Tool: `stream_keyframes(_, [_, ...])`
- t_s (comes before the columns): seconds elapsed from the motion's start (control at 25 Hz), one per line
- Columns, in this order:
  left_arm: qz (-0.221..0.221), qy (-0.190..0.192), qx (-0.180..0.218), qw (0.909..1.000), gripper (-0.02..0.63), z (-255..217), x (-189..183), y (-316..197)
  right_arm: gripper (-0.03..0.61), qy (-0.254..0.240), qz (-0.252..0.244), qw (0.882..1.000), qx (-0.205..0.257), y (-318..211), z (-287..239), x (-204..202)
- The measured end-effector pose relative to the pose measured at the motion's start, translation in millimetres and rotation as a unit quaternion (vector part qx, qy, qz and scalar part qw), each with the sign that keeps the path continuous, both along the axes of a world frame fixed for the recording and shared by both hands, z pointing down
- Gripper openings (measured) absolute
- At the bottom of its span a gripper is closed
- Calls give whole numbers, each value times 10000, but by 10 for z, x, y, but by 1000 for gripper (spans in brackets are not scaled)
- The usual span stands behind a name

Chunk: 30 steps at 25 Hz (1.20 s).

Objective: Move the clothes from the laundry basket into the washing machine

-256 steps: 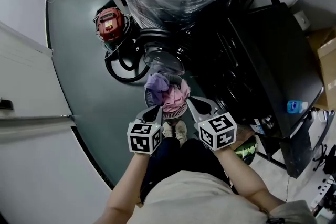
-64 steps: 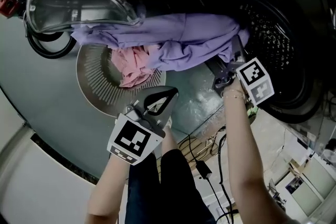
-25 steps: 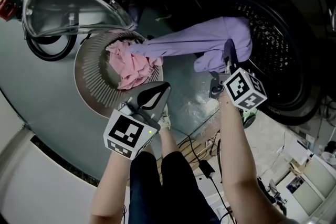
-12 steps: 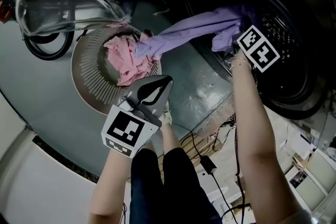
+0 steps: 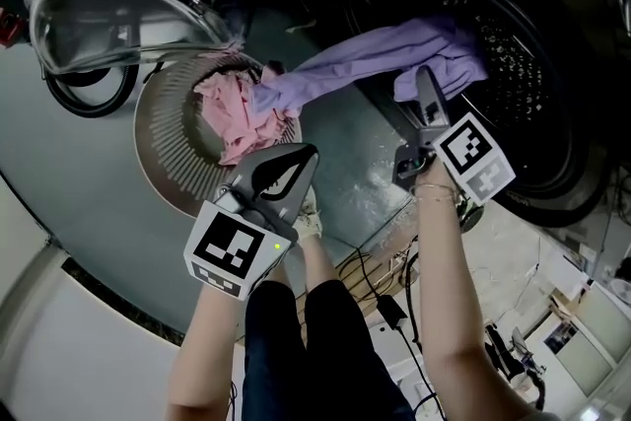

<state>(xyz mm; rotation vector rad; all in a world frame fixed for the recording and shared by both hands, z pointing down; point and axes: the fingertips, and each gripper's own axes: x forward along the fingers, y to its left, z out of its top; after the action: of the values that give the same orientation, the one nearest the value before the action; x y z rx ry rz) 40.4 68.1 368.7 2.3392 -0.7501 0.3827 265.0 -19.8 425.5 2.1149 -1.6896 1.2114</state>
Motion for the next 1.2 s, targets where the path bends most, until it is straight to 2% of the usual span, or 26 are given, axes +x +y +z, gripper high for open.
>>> stream_keyframes(0.08, [32,16,20,10000,0,-12,8,-7,526,-98,73,9994,-338,203,204,-153])
stream_keyframes(0.2, [54,-29,0,10000,0,8,5,-6,537,-101,51,9975,-698,311,472,-351])
stream_keyframes(0.36, [33,-44,-56,10000,0,22,-15,8,548,-300,86,9967,-750,87,678,-492])
stream_keyframes(0.44, [37,-42,-56,10000,0,37,-19,6,540,-163,218,9952,-941,-27,763,-448])
stream_keyframes(0.48, [37,-41,-49,10000,0,47,-21,4,508,-42,367,9930,-1125,-37,795,-390])
stream_keyframes(0.6, [45,-39,-81,9999,0,80,-21,13,289,192,790,9847,-1544,42,803,-191])
stream_keyframes(0.68, [37,-8,-91,10000,0,78,-6,18,94,308,649,9878,-1381,38,718,-110])
stream_keyframes(0.8, [59,34,-59,10000,0,46,27,30,72,579,95,9956,-733,-119,441,-33])
stream_keyframes(0.88, [74,57,-34,10000,0,25,45,34,71,871,-115,9954,-374,-256,249,80])
stream_keyframes(1.08, [64,54,-42,10000,0,20,61,34,74,1570,-84,9871,304,-624,-77,451])
stream_keyframes(1.2, [114,48,-4,9999,0,4,86,41,76,1805,-3,9823,504,-792,-182,600])
